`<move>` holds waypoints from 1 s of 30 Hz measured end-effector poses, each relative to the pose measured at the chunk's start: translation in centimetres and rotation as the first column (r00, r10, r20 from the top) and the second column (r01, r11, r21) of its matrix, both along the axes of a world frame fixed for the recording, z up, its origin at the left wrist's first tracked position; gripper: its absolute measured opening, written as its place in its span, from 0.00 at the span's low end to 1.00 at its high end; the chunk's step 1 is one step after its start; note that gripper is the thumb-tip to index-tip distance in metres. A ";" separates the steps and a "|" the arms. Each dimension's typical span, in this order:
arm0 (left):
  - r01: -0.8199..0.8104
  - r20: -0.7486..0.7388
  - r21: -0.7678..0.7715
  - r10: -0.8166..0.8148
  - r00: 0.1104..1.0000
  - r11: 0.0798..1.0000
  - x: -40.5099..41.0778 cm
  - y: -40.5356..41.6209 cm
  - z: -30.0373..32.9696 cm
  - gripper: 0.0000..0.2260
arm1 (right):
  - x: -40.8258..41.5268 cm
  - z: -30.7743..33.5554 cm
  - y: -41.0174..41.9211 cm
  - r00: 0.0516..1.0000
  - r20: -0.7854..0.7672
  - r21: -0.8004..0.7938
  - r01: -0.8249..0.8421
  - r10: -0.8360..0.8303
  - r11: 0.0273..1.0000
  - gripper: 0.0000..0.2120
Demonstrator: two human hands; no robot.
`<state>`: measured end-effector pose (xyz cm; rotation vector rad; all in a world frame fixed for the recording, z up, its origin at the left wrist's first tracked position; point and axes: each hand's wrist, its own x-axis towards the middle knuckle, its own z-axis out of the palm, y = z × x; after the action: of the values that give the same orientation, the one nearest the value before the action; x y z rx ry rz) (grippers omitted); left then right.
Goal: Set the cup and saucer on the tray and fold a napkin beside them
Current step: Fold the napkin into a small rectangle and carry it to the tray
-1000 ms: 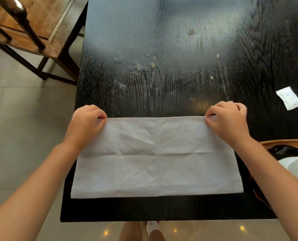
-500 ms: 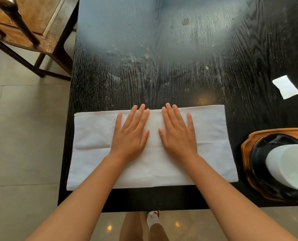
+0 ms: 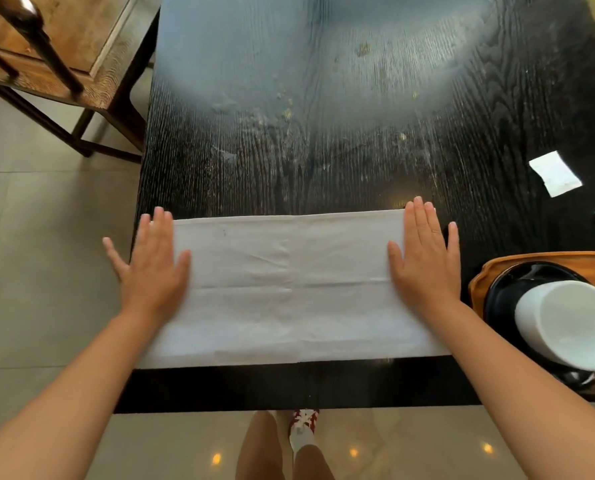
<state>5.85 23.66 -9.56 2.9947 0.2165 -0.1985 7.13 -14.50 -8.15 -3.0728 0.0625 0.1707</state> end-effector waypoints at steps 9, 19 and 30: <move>0.094 0.147 -0.147 -0.072 0.987 0.985 -3.6 -14.3 2.8 0.30 | 0.0 -0.2 0.0 1.000 0.025 -0.001 0.003 -0.003 1.000 0.31; 0.089 -0.036 -0.072 -0.092 0.995 0.993 -9.7 -7.2 0.2 0.31 | 0.0 -0.2 -0.1 1.000 0.021 0.013 -0.007 0.007 1.000 0.31; -0.013 -0.029 -0.084 0.011 1.000 0.996 -10.4 -4.4 0.2 0.33 | -0.2 0.7 0.3 0.999 -0.001 -0.005 0.034 -0.034 0.999 0.30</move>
<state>-4.58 19.28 -9.37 2.9079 0.2230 -0.2427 6.96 -14.17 -7.47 -3.0749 0.1151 0.1705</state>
